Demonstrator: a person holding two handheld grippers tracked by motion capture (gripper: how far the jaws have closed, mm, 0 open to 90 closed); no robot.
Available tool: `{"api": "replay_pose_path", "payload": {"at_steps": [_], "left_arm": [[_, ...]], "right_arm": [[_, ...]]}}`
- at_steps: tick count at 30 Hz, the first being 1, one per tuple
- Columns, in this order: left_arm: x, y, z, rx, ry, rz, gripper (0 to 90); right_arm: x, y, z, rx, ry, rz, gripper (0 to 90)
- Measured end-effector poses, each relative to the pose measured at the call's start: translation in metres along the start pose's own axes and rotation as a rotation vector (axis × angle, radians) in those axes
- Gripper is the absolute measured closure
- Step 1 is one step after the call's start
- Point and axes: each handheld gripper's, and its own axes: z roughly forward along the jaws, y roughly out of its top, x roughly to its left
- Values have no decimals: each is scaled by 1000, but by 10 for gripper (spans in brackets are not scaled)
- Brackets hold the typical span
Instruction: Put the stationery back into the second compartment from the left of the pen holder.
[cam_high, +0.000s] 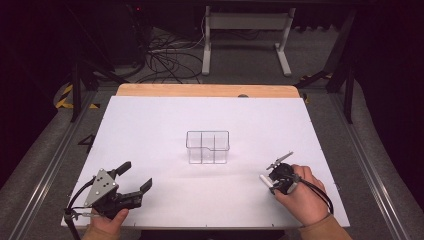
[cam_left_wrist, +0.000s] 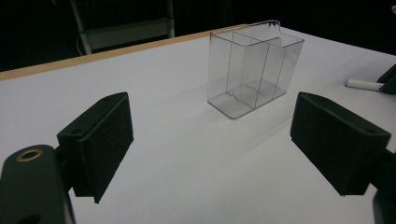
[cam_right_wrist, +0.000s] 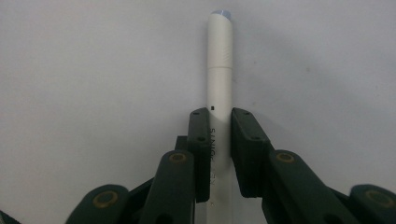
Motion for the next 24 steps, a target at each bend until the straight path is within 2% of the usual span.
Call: {"api": "replay_pose_path", "payload": {"at_steps": [6, 10, 17, 24], "left_arm": [[0, 0, 0, -1, 1, 0, 140], [0, 0, 0, -1, 1, 0, 140], [0, 0, 0, -1, 3, 0, 140], [0, 0, 0, -1, 3, 0, 140]], "right_arm": [[0, -1, 0, -12, 6, 3, 790], [-2, -2, -5, -52, 5, 7, 791], [-9, -3, -24, -141, 44, 27, 791], [-12, -5, -30, -171, 45, 38, 790]]}}
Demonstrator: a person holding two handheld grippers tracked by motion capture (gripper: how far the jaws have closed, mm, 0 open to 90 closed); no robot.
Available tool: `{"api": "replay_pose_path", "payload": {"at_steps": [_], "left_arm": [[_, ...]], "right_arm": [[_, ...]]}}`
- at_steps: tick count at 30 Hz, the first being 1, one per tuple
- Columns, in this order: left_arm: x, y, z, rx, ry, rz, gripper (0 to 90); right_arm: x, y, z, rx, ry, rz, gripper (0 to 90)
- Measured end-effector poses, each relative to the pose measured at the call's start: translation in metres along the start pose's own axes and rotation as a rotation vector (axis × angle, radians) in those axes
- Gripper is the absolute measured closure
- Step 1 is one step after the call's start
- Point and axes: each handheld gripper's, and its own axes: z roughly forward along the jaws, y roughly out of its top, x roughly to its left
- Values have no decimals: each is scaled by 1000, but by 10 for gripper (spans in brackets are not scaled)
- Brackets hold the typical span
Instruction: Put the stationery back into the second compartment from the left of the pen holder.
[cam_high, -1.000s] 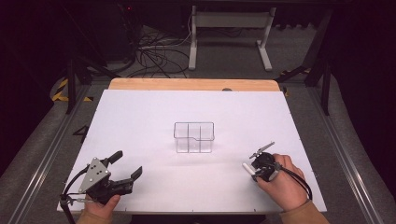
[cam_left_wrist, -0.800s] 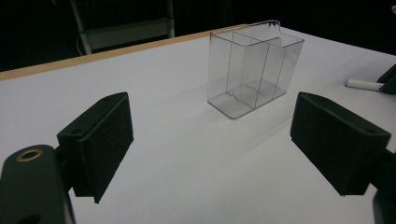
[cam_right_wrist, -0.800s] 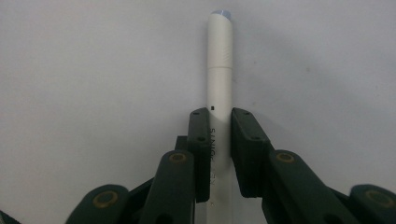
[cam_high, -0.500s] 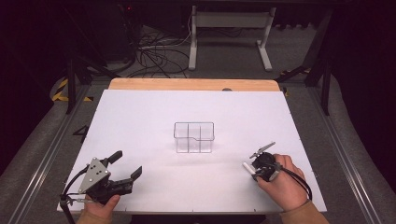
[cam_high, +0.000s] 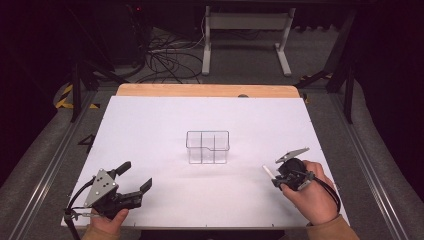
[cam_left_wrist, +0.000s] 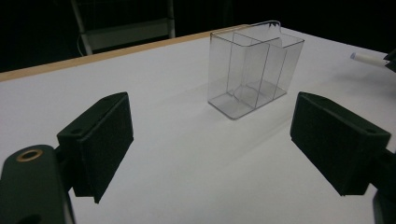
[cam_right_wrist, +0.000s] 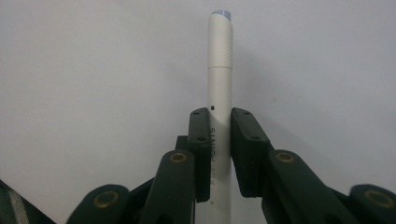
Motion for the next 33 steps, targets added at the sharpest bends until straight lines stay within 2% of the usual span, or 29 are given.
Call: {"api": "replay_pose_path", "payload": {"at_steps": [4, 11, 15, 17, 33], "left_arm": [[0, 0, 0, 0, -1, 1, 140], [0, 0, 0, 1, 1, 3, 140], [0, 0, -1, -1, 1, 2, 140], [0, 0, -1, -2, 2, 1, 140], [1, -2, -4, 0, 12, -4, 140]], "right_arm": [[-1, 0, -4, -35, 18, -6, 790], [0, 4, -16, -184, 43, -20, 790], [1, 6, -21, -252, 63, -18, 790], [1, 6, -23, -294, 68, -34, 790], [3, 19, -33, -533, 156, -67, 790]]}}
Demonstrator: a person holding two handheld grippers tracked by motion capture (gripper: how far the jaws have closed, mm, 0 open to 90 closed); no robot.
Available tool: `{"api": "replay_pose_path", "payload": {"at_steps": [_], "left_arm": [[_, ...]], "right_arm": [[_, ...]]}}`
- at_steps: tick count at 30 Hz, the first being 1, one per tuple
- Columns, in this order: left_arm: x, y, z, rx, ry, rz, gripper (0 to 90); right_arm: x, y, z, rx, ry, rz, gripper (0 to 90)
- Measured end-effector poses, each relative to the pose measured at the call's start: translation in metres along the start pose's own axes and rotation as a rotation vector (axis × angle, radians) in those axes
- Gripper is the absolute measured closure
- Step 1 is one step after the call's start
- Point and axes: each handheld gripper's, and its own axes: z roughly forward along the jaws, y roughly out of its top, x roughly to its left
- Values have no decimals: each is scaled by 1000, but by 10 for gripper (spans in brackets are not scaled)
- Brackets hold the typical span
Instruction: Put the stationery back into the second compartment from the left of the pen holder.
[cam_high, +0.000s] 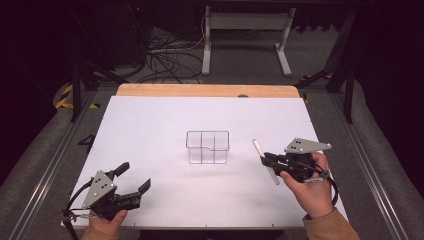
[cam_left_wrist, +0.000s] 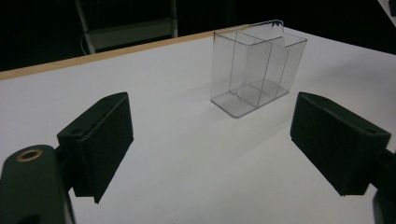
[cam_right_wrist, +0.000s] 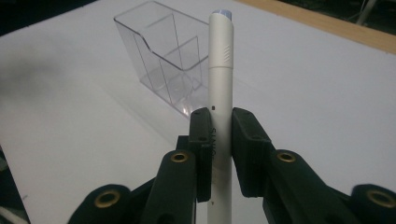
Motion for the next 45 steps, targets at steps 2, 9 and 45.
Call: {"api": "replay_pose_path", "payload": {"at_steps": [2, 9, 45], "left_arm": [[0, 0, 0, -2, -1, -1, 140], [0, -1, -1, 0, 1, -3, 140], [1, -1, -1, -1, -1, -2, 140]], "right_arm": [[1, 2, 1, -28, 12, 1, 790], [1, 10, 6, -125, 25, -19, 790], [20, 66, 48, -322, 118, -70, 790]]}}
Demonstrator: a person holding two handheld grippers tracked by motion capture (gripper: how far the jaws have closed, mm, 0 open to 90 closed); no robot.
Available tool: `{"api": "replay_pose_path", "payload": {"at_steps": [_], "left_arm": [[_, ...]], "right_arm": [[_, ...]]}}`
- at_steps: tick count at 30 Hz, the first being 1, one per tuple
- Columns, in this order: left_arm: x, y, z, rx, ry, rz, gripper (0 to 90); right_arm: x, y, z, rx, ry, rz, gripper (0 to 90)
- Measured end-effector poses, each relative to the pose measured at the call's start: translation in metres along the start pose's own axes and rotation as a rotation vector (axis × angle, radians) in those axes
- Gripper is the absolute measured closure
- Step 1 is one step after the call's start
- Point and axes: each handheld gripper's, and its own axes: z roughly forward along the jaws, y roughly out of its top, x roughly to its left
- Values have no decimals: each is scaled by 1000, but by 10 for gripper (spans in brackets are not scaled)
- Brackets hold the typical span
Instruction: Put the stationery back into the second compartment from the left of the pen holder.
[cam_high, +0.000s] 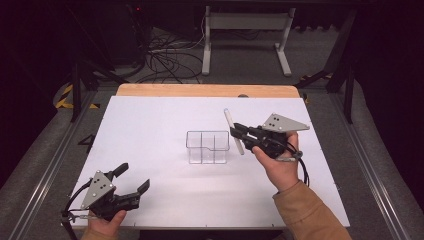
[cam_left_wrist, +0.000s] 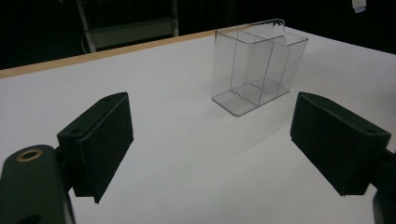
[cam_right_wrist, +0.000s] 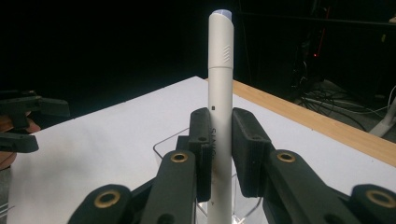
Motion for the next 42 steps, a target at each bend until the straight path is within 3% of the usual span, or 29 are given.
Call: {"api": "replay_pose_path", "payload": {"at_steps": [27, 42], "left_arm": [[1, 0, -1, 2, -3, 1, 140], [2, -1, 0, 6, -4, -3, 140]], "right_arm": [[10, 14, 48, -7, 21, -14, 790], [9, 12, 73, -13, -3, -21, 790]]}}
